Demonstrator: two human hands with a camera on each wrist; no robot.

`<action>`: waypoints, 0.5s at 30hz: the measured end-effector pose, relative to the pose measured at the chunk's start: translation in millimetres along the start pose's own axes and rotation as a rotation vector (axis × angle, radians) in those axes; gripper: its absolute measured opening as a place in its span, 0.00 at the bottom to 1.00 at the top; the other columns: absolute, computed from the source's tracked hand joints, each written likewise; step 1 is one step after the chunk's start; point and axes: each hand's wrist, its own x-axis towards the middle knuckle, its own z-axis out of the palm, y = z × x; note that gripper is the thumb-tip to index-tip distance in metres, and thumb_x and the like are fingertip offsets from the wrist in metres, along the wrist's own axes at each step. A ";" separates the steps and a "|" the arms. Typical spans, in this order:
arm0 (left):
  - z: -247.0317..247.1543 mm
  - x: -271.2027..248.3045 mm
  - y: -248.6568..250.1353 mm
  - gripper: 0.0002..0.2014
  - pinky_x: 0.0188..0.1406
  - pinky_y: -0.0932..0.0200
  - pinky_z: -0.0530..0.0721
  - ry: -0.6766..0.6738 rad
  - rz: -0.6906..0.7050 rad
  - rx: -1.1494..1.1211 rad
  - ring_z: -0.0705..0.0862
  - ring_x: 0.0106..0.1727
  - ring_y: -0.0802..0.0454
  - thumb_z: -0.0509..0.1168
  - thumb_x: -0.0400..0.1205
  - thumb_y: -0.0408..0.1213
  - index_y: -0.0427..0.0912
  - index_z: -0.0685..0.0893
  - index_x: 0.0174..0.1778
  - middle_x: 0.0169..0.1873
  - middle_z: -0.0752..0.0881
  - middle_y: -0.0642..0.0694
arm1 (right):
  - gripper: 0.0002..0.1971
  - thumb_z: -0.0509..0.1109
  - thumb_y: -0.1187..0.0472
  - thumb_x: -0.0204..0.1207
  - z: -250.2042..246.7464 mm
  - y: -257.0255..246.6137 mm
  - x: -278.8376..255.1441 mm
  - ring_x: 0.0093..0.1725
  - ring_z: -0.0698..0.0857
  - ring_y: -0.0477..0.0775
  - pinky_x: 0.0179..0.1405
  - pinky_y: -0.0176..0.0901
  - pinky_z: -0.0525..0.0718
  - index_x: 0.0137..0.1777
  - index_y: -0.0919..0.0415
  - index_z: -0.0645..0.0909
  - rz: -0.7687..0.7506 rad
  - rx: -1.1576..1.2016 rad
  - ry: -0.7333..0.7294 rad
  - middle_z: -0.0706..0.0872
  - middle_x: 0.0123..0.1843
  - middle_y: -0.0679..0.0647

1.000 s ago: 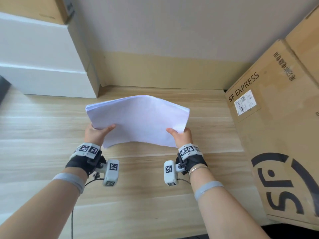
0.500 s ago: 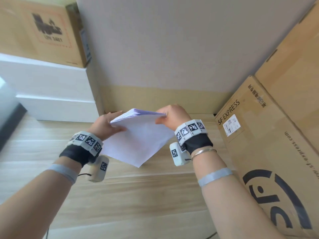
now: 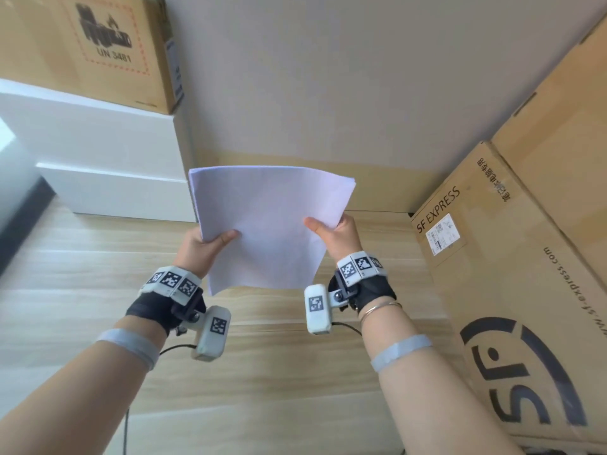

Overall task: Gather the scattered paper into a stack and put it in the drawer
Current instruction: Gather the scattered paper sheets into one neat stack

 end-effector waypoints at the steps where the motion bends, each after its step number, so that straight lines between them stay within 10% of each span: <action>1: -1.4 -0.2 -2.8 0.14 0.31 0.78 0.81 -0.020 -0.002 -0.021 0.83 0.27 0.77 0.72 0.75 0.30 0.58 0.85 0.32 0.23 0.86 0.73 | 0.13 0.73 0.76 0.71 0.6 6.4 -0.4 0.24 0.83 0.28 0.29 0.23 0.82 0.34 0.57 0.82 0.011 0.015 0.013 0.86 0.21 0.34; 7: -9.4 -5.6 -24.8 0.34 0.54 0.51 0.83 -0.107 -0.161 -0.038 0.87 0.48 0.49 0.81 0.38 0.54 0.55 0.82 0.40 0.33 0.91 0.59 | 0.12 0.79 0.74 0.65 5.3 37.3 -12.2 0.31 0.86 0.36 0.42 0.36 0.86 0.36 0.56 0.82 0.167 -0.026 0.000 0.90 0.36 0.47; 10: -0.2 -15.5 -29.1 0.26 0.50 0.55 0.80 -0.068 -0.188 -0.052 0.83 0.48 0.46 0.77 0.46 0.51 0.54 0.79 0.40 0.39 0.84 0.54 | 0.17 0.81 0.67 0.64 16.3 49.2 -24.0 0.46 0.85 0.51 0.53 0.47 0.86 0.52 0.65 0.82 0.253 -0.079 0.017 0.88 0.53 0.60; 15: -3.2 -13.5 -21.1 0.14 0.37 0.70 0.83 -0.052 -0.113 -0.042 0.84 0.44 0.50 0.77 0.68 0.34 0.53 0.79 0.38 0.32 0.86 0.57 | 0.15 0.77 0.71 0.69 10.1 35.0 -26.0 0.34 0.80 0.39 0.32 0.26 0.79 0.32 0.51 0.78 0.175 -0.054 0.001 0.83 0.37 0.47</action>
